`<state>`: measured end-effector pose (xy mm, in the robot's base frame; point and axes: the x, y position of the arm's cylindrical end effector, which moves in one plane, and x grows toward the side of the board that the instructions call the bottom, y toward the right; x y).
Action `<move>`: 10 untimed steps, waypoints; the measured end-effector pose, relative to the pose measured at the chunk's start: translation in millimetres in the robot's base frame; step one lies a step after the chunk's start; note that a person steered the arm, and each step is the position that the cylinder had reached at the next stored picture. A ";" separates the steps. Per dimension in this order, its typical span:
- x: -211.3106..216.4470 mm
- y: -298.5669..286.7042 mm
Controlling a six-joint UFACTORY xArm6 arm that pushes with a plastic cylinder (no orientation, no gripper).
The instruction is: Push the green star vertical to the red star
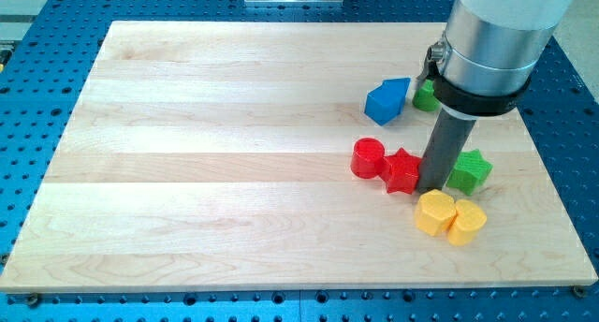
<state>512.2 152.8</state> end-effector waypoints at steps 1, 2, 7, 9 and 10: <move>27.0 10.0; 47.6 39.3; -71.0 39.1; -75.2 61.0; -42.4 64.0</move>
<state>469.8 216.8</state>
